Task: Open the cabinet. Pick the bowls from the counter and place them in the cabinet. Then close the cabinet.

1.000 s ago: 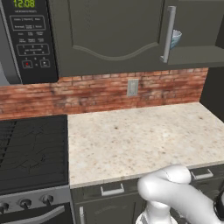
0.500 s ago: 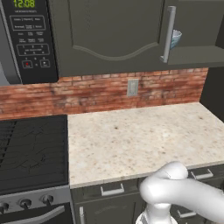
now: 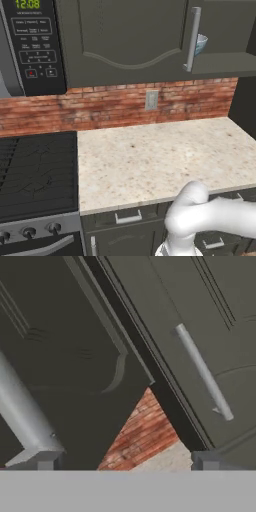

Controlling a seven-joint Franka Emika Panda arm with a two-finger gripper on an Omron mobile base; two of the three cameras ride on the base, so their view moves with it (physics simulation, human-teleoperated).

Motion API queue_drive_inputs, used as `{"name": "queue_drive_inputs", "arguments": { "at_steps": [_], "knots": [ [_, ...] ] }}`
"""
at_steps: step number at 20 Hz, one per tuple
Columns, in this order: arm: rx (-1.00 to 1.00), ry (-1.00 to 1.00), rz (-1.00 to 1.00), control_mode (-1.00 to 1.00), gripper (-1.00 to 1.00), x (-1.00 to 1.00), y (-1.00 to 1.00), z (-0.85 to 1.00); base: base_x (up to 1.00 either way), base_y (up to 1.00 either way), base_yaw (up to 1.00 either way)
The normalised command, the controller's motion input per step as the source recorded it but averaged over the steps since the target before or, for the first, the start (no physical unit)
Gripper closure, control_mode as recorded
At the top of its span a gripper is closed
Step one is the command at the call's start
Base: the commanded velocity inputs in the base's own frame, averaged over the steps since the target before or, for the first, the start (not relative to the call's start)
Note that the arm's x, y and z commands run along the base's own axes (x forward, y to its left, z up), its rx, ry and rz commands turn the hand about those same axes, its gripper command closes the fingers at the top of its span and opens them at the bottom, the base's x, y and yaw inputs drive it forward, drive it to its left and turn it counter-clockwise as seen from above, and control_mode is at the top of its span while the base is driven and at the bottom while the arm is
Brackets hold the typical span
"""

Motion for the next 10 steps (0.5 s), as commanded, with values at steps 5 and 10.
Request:
{"name": "queue_drive_inputs", "arguments": {
  "at_steps": [5, 10],
  "knots": [
    [0.13, -0.01, 0.1, -1.0, -1.0, 0.8, 0.44, -0.15, 0.0, 0.0, 0.0],
    [0.07, -0.11, 0.03, -1.0, -1.0, 0.67, 0.96, -0.01, 0.0, 0.0, 0.0]
  ]
}}
